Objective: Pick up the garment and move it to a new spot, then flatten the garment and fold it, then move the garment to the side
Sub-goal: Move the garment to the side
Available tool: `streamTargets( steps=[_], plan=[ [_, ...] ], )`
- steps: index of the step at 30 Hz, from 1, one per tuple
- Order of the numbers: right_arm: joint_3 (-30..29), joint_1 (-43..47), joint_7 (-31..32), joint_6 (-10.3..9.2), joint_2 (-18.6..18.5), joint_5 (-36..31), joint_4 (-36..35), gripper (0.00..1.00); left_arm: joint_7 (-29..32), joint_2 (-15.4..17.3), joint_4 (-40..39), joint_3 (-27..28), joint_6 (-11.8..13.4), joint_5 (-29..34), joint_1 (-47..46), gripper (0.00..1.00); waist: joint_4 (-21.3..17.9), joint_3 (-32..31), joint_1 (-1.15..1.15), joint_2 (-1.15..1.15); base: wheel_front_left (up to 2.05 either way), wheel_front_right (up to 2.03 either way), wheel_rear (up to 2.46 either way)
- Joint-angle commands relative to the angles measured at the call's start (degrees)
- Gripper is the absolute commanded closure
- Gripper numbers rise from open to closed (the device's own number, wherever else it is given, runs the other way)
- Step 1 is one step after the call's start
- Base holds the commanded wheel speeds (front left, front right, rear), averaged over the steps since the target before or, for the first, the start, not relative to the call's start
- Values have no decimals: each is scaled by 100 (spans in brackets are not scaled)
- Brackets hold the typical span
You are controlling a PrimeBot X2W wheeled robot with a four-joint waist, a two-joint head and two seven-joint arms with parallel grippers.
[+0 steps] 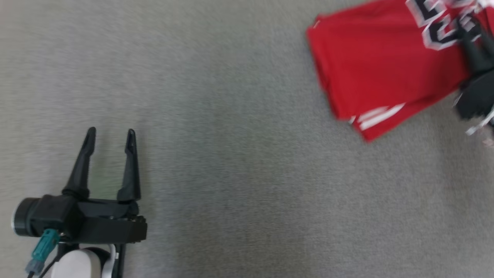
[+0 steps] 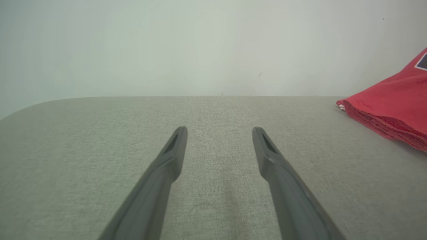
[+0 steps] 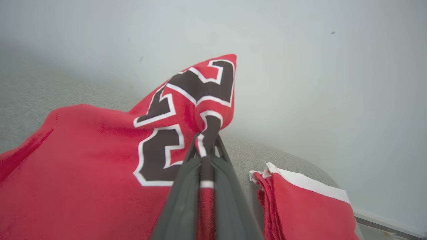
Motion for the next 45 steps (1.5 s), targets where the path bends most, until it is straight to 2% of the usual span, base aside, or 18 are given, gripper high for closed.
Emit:
streamTargets(
  steps=[1, 5, 14, 21, 32, 33, 34, 35, 45],
  plan=[
    [-1, -148, 13, -19, -100, 80, -109, 100, 1, 87, -32, 47, -22, 51, -83, 0, -706, 813, -2, -1, 0, 0, 0],
    [22, -484, 92, -19, -500, 164, -288, 100, 1, 289, -149, 2, -62, 184, -179, 0, -1079, 1085, -2, -1, 0, 0, 0],
    [241, -1150, 439, -19, -1159, 398, -265, 100, 2, 594, -523, -23, -90, 245, -27, 0, -1519, 1307, -2, -1, 0, 0, 0],
    [729, -1877, 788, -19, -1552, 193, 70, 100, 11, 656, -711, -139, -104, 239, -40, 0, -1501, 1517, -2, -1, 0, 0, 0],
    [1616, -2749, 1139, -19, -1771, -232, 751, 100, 48, 635, -676, -141, -52, 122, -136, 0, -1308, 1810, -2, -1, 0, 0, 0],
    [1671, -2778, 1130, -19, -1747, -226, 791, 93, 49, 638, -682, -127, -41, 117, -127, 0, -1307, 1818, -2, -1, 0, 0, 0],
    [1730, -2805, 1127, -19, -1731, -231, 827, 50, 50, 635, -684, -115, -34, 113, -118, 0, -1306, 1825, -2, -1, 0, 0, 0],
    [1769, -2830, 1149, -19, -1711, -221, 884, 0, 51, 639, -684, -101, -24, 105, -108, 0, -1307, 1829, -2, -1, 0, 0, 0],
    [1674, -3027, 596, -19, -1400, -222, 1319, 0, 57, 621, -567, 31, 22, 6, -127, 0, -1289, 1639, -2, -1, 0, 0, 0]
  ],
)
